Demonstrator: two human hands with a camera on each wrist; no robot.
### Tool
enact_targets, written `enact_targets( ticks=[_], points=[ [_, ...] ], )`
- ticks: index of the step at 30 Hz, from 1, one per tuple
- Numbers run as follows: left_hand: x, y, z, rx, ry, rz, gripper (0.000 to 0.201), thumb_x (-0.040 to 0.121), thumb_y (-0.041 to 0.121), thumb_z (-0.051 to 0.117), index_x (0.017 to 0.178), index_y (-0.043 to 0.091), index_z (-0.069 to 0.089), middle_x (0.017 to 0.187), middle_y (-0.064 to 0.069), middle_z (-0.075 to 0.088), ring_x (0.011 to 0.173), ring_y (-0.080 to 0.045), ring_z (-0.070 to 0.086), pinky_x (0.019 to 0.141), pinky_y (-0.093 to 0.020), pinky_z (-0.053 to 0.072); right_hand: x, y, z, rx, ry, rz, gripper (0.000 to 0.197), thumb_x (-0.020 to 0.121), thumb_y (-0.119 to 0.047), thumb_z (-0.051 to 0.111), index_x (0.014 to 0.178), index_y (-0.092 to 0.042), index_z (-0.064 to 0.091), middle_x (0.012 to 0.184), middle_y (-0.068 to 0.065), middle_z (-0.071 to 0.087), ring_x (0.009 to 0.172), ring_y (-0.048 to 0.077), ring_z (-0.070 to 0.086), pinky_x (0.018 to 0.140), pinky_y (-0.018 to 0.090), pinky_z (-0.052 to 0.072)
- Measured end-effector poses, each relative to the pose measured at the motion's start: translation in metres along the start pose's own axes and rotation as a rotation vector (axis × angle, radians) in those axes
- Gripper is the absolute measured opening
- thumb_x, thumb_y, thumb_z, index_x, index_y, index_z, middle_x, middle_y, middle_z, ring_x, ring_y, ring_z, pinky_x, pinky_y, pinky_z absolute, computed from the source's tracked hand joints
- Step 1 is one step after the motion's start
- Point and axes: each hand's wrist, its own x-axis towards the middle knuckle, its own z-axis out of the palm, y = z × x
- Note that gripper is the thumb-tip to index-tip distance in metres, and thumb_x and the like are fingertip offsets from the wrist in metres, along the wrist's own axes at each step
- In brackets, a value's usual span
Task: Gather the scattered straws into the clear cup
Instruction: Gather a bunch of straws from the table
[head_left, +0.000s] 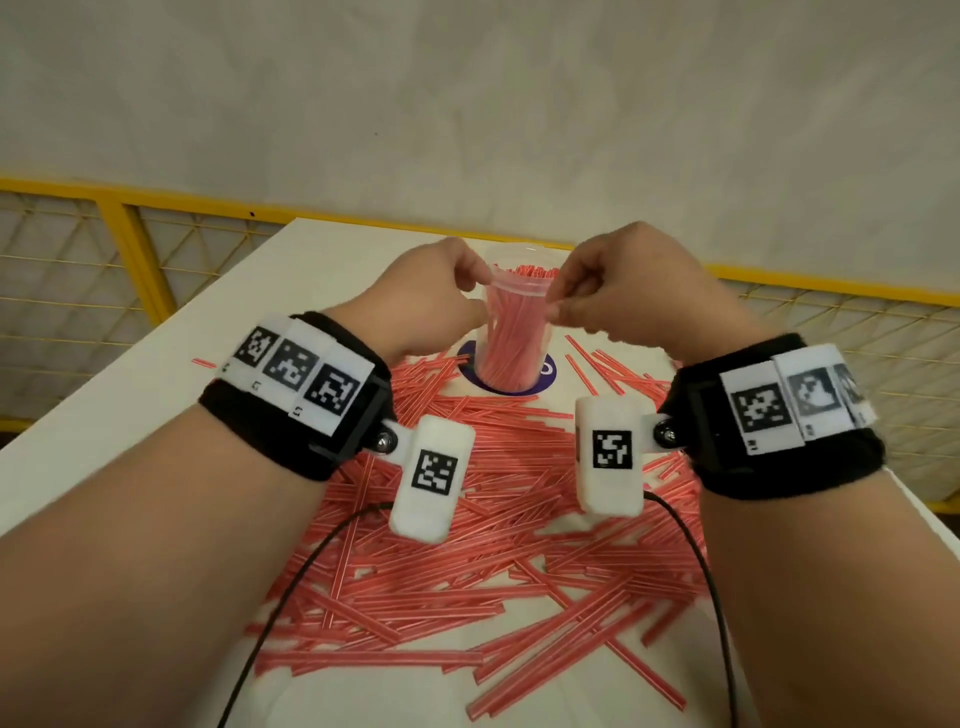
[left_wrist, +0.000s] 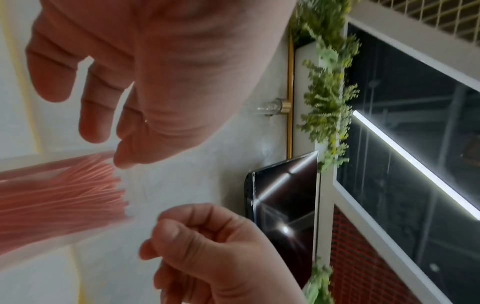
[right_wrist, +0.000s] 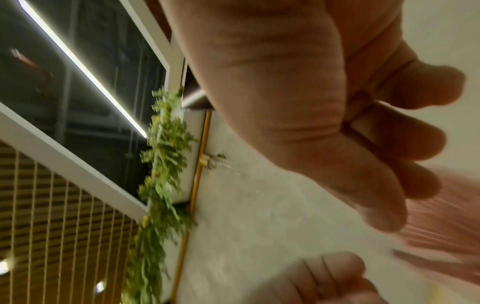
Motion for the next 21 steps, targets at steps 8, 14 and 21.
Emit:
enact_targets(
  ticks=[8,14,21],
  points=[
    [-0.022,-0.01,0.012,0.572,-0.503,-0.036,0.064,0.076,0.034,0.08,0.131,0.016,0.052,0.123,0.0,0.06,0.107,-0.018,0.057,0.086,-0.025,0.044,-0.007,0.008,0.05,-0.393,-0.567,-0.083,0.083,0.069,-0.042,0.082,0.14,-0.017,0.047,0.137,-0.001,0.055,0.121,0.017,0.053,0.094,0.024,0.04],
    [-0.029,-0.013,0.015,0.75,-0.683,-0.098,0.082,0.069,0.043,0.084,0.137,0.014,0.048,0.125,-0.001,0.06,0.112,-0.021,0.057,0.096,-0.036,0.048,-0.008,-0.003,0.066,-0.47,-0.706,-0.078,0.111,0.06,-0.044,0.088,0.15,-0.018,0.027,0.151,0.0,0.039,0.136,0.02,0.039,0.111,0.035,0.034],
    [-0.037,-0.016,0.021,0.727,-0.669,-0.07,0.079,0.07,0.036,0.085,0.137,0.021,0.045,0.125,0.001,0.057,0.106,-0.017,0.054,0.082,-0.027,0.042,-0.009,-0.01,0.071,-0.582,-0.749,-0.098,0.097,0.07,-0.037,0.084,0.149,-0.017,0.032,0.144,0.0,0.048,0.131,0.02,0.044,0.108,0.037,0.038]
  ],
)
